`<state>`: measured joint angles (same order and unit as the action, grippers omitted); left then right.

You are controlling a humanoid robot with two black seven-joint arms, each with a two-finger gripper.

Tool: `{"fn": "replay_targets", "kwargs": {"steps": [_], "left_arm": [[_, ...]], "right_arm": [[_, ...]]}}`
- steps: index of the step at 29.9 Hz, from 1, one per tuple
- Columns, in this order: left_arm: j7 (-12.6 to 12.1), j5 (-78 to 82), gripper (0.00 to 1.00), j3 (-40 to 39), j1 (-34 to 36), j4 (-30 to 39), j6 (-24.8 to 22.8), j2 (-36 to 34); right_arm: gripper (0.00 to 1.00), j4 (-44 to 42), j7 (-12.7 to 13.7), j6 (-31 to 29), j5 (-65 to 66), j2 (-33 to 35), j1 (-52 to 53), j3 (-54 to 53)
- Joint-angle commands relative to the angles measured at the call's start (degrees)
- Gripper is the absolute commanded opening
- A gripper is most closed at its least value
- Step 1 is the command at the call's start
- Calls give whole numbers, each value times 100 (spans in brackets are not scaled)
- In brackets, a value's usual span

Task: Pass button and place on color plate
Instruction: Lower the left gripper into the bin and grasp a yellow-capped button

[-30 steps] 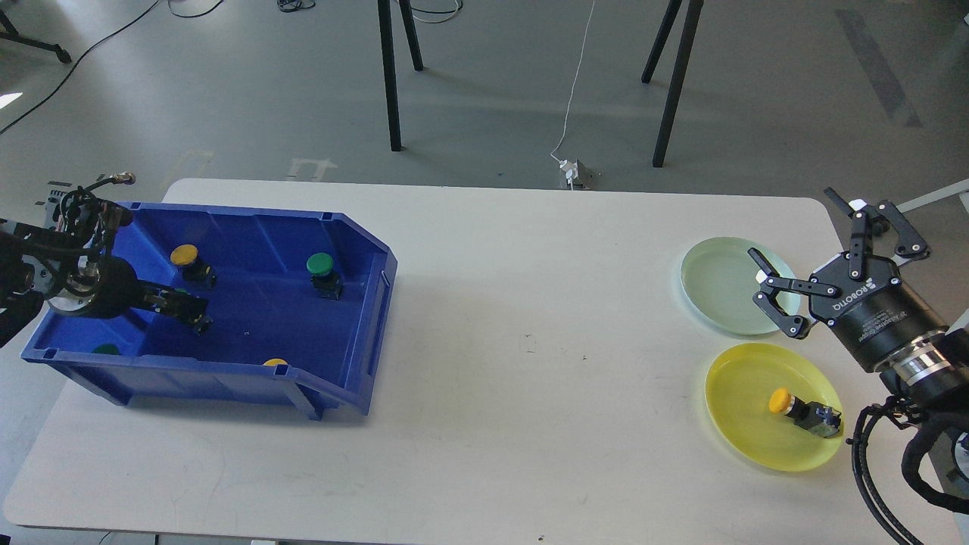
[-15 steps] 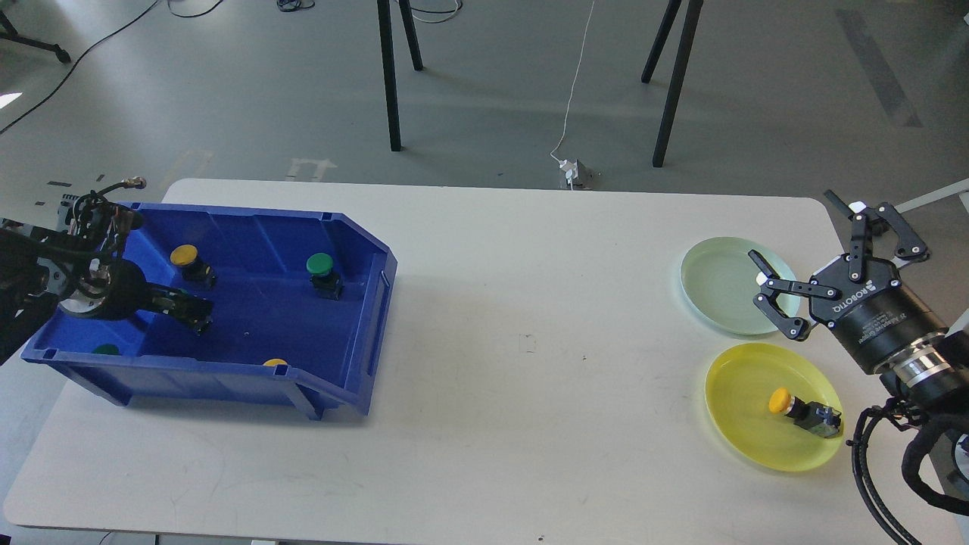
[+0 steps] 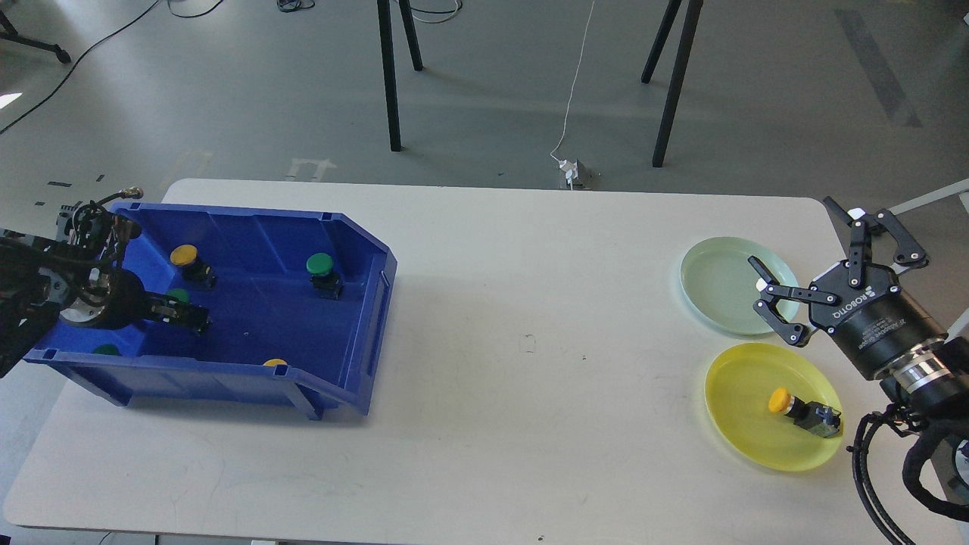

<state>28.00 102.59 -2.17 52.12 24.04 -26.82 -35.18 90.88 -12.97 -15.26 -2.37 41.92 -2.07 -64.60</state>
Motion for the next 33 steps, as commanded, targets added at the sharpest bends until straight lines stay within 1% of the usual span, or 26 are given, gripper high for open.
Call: {"fn": "replay_targets", "kwargs": {"steps": [1,9,12,16,18,19,21,23,26,28,33], "left_arm": [[0,-11,75,-2,-1,-48,177,37],[0,-11,75,-2,8,-128,186,72],[0,-11,71,-2,-1,-119,186,72],[0,-11,62,-2,-1,-119,186,64],[0,-11,53,-2,-1,-119,186,64],[0,-11,51,-2,-1,-128,194,64],[0,-11,47,-2,-1,-128,194,64],[0,-11,46,-2,8,-128,194,72],[0,-2,36,-2,8,-128,186,64],[0,-2,32,-2,8,-119,177,64],[0,-11,20,-2,8,-119,168,37]], "right_arm": [[98,0,-4,-99,0,0,-48,-9],[98,-9,-12,-126,0,9,-110,-35],[98,-9,-4,-126,0,0,-110,-35],[98,-9,-12,-126,0,0,-110,-35],[98,-9,-12,-126,0,9,-110,-35],[98,-9,-12,-126,0,0,-110,-26],[98,-9,-12,-126,0,0,-110,-26],[98,-9,-12,-126,0,9,-110,-35],[98,-1,-12,-126,0,0,-110,-26],[98,-9,-12,-126,0,0,-110,-9],[98,-9,-12,-126,0,-9,-118,9]]}}
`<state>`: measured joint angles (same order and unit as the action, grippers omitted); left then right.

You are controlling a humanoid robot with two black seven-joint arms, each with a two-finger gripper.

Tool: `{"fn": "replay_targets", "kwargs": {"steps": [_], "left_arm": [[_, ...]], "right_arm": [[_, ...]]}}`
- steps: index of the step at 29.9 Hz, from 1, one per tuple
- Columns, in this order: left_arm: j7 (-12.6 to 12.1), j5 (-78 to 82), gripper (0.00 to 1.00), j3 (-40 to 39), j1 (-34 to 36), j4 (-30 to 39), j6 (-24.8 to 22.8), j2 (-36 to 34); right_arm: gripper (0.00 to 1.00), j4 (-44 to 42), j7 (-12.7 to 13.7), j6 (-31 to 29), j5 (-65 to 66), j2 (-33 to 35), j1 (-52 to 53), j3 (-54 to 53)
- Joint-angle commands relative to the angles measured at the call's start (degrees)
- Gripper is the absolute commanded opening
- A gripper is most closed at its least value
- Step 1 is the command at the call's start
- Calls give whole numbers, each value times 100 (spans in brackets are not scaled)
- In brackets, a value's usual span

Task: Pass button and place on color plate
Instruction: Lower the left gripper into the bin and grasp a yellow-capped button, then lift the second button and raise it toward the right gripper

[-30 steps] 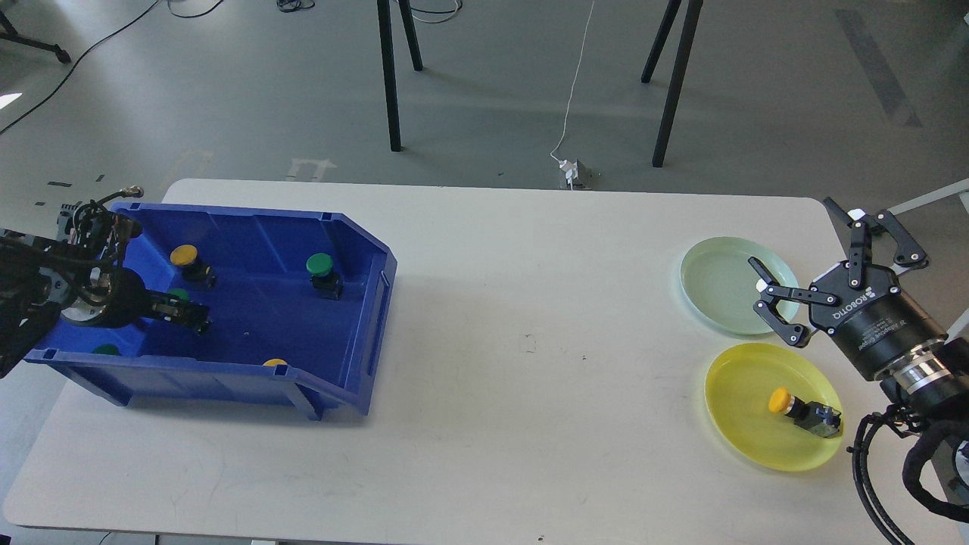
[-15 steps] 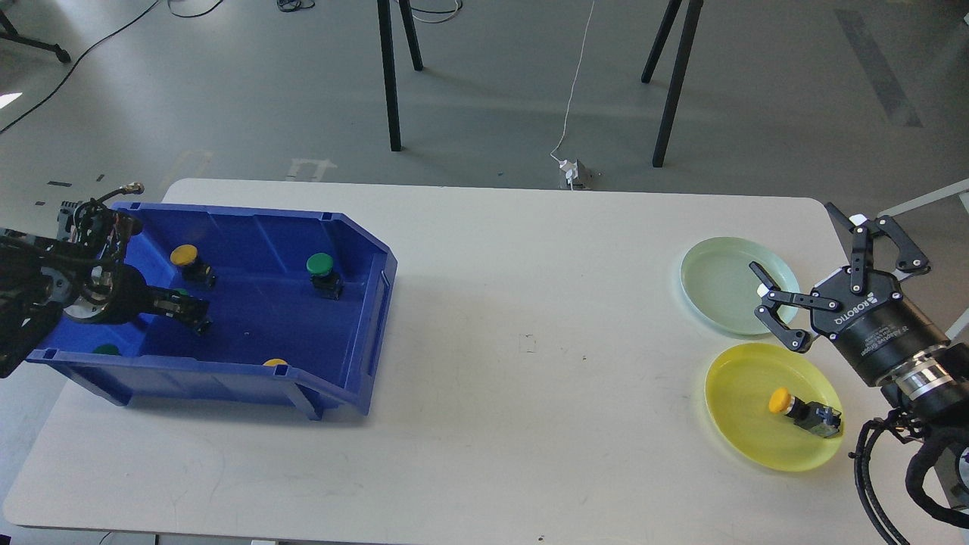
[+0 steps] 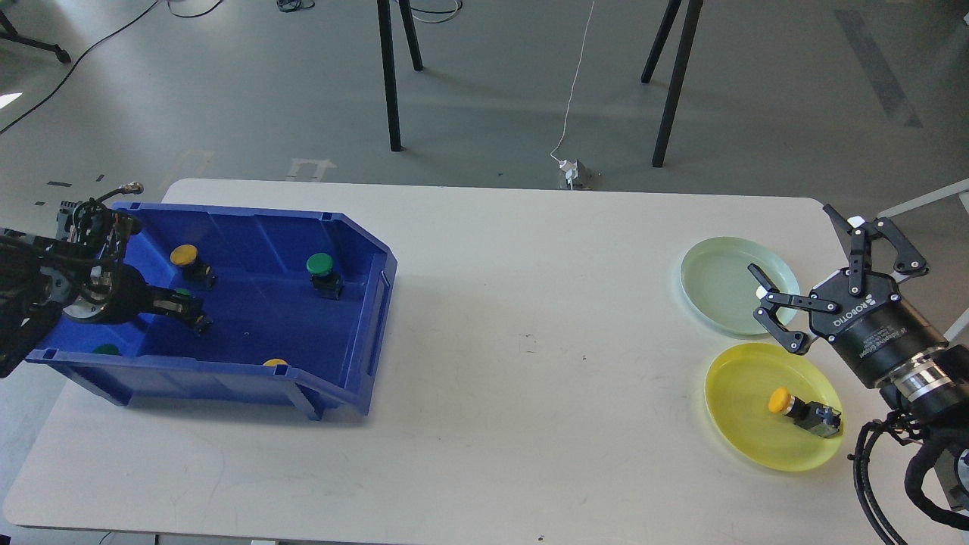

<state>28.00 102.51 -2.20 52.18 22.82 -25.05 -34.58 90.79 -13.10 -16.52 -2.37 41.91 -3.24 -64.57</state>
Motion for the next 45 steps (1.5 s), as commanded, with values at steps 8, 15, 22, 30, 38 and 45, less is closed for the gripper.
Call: {"fn": "replay_targets", "kwargs": {"steps": [8,15,22,30,38,45], "left_arm": [[0,-99,14,-26,125,423,-295,-214],[0,-722,14,-123,275,2101,-295,-1304],[0,-1794,15,-666,336,3841,-295,-2446],[0,-4410,15,-1958,301,5292,-295,-2879],[0,-6102,15,-2171,240,5260,-295,-1290],[0,-6208,15,-2030,-111,4829,-295,-277]], "right_arm": [[98,-9,0,0,0,-25,-2,-3],[98,-35,0,0,9,-52,-2,5],[98,-61,0,0,9,-60,-10,14],[98,-61,-17,9,472,-60,-2,5],[98,-105,-184,105,2065,-78,331,-126],[98,-237,-650,158,2338,-69,1332,338]]}}
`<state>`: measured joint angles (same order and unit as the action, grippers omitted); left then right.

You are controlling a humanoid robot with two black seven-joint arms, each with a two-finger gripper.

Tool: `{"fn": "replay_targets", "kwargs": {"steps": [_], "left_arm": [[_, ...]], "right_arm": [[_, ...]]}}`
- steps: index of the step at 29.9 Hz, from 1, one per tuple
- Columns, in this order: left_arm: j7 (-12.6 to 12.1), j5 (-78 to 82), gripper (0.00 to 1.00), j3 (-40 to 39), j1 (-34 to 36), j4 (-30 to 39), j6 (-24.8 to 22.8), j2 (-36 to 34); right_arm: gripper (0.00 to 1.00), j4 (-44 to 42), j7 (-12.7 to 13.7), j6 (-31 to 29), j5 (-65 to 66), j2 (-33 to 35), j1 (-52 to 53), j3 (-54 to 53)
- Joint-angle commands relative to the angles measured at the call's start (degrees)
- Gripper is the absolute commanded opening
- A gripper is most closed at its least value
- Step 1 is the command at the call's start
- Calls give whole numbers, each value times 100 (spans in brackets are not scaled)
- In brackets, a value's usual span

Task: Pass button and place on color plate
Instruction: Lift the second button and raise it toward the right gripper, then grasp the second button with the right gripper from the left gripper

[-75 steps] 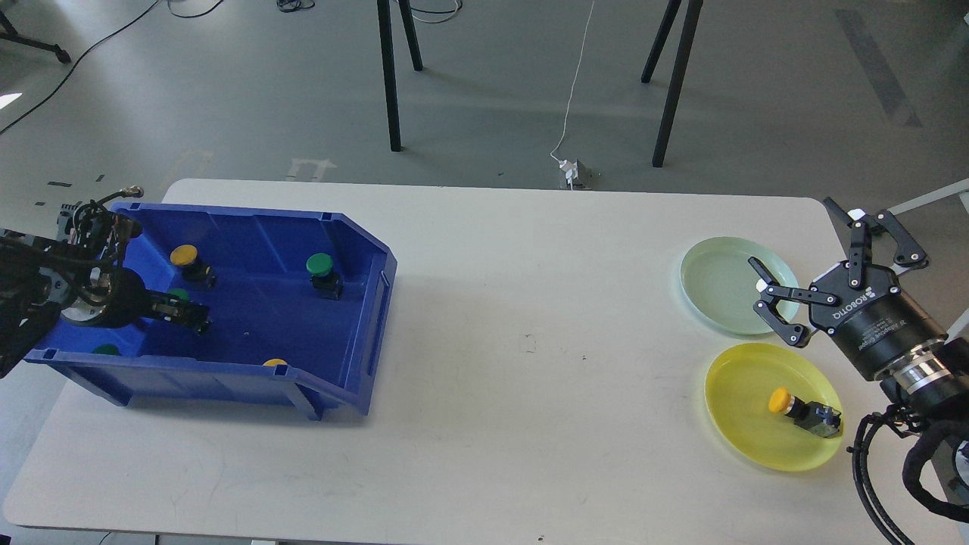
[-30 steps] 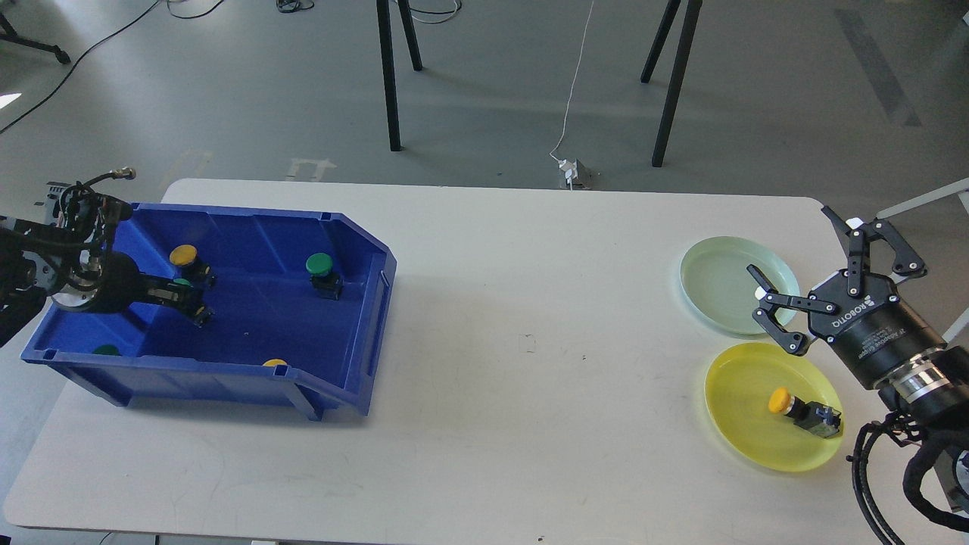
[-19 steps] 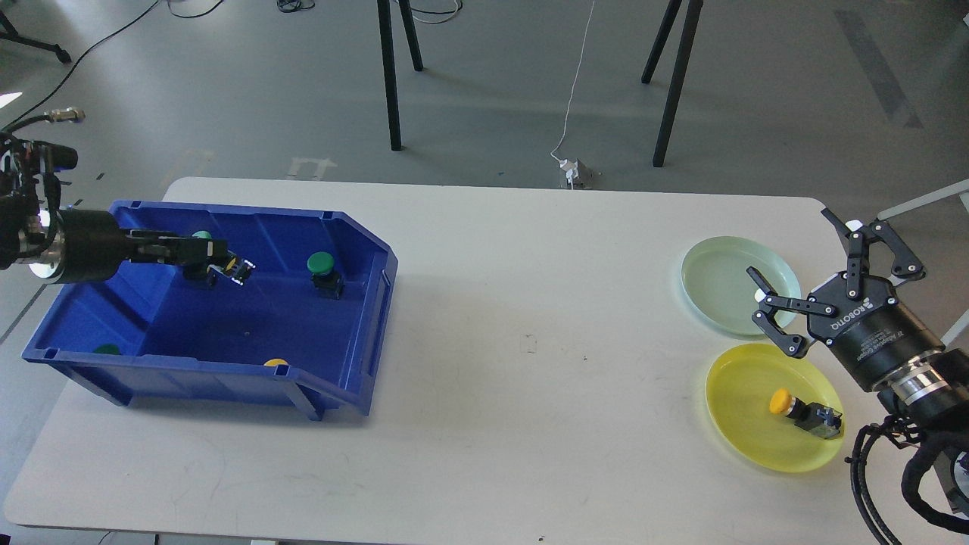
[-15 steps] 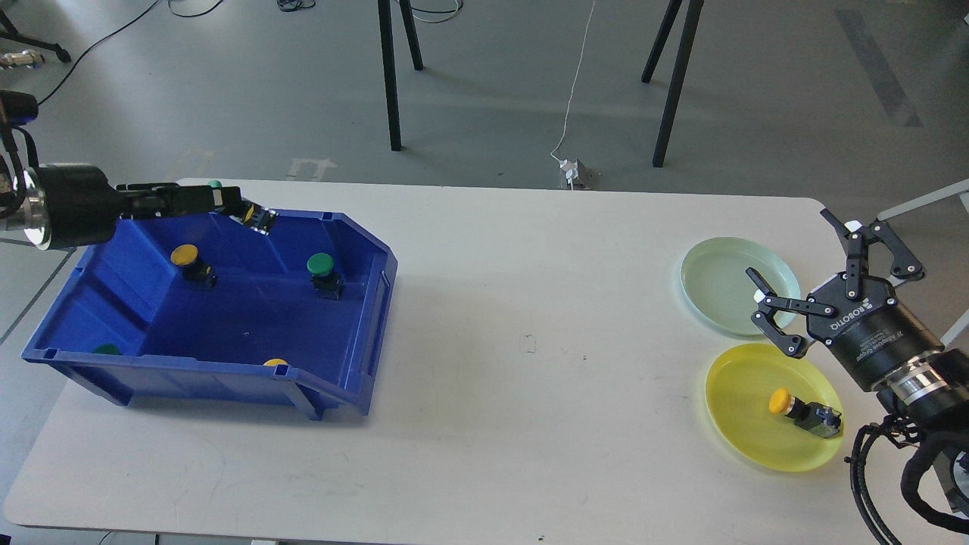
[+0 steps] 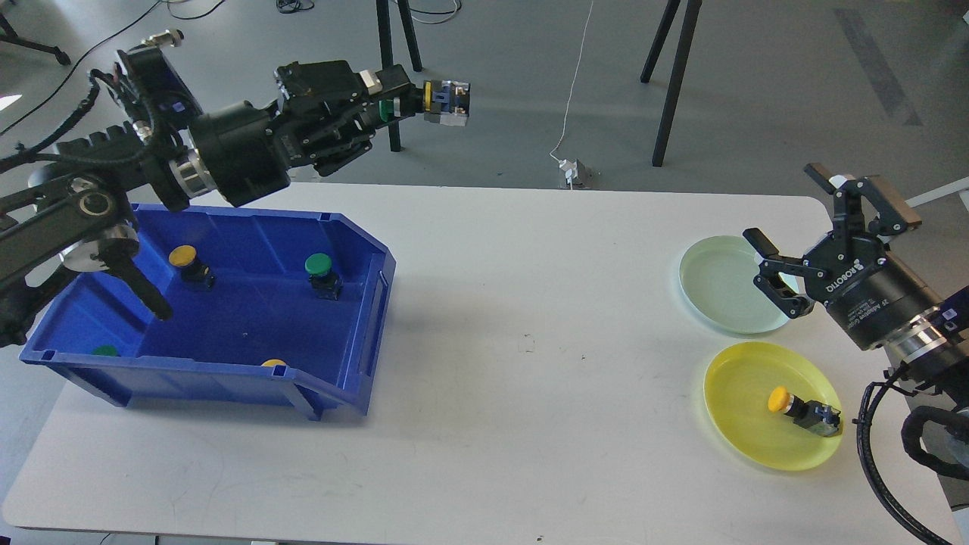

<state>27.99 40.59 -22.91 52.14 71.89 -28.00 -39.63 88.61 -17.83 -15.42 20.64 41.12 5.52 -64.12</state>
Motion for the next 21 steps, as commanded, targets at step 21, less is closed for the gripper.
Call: {"fn": "replay_targets", "kwargs": {"steps": [21], "left_arm": [[1,-350,15,93,-231,-254,0,386]], "right_arm": [[98,-1636,-1017,171,678,-1905,4062,3792]]}}
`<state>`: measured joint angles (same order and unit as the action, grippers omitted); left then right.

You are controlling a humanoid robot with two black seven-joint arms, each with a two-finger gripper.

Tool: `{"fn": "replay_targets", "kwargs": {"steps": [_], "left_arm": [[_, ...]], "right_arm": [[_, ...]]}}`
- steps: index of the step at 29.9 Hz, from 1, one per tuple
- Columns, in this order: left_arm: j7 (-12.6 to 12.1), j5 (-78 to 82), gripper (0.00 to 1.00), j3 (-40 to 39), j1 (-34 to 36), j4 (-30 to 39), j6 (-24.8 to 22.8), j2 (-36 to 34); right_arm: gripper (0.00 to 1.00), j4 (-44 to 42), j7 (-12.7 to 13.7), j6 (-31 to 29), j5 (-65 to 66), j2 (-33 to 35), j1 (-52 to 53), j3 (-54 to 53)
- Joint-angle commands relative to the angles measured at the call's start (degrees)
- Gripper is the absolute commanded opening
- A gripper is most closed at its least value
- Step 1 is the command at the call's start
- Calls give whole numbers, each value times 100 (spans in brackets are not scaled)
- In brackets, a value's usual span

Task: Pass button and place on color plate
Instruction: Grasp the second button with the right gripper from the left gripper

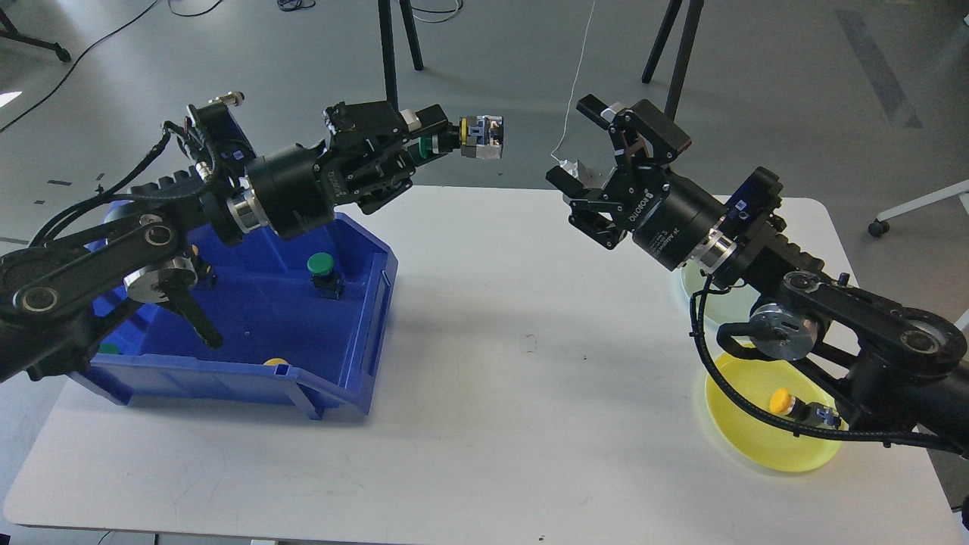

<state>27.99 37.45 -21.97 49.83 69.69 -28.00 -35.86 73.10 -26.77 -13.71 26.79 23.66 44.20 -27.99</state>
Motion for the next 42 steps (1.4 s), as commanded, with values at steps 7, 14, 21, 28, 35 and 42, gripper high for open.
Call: {"fn": "replay_targets", "kwargs": {"steps": [7,14,21,28,35,42], "left_arm": [[1,-142,15,-1,-9,-78,0,9],[1,-142,15,-1,-9,-87,0,9],[1,-142,15,-9,-9,-140,0,9],[1,-133,15,-9,-9,-140,0,9],[1,-133,15,-9,-9,-140,0,9],[1,-133,15,-9,-9,-149,0,9]], "right_arm": [[98,-94,-123,0,63,-336,274,224],[98,-235,-123,0,63,-520,379,268],[98,-428,-123,0,63,-731,520,268],[92,-578,-123,26,63,-872,625,390],[73,-587,-123,114,63,-951,669,470],[70,-595,-123,193,63,-916,660,470]]}}
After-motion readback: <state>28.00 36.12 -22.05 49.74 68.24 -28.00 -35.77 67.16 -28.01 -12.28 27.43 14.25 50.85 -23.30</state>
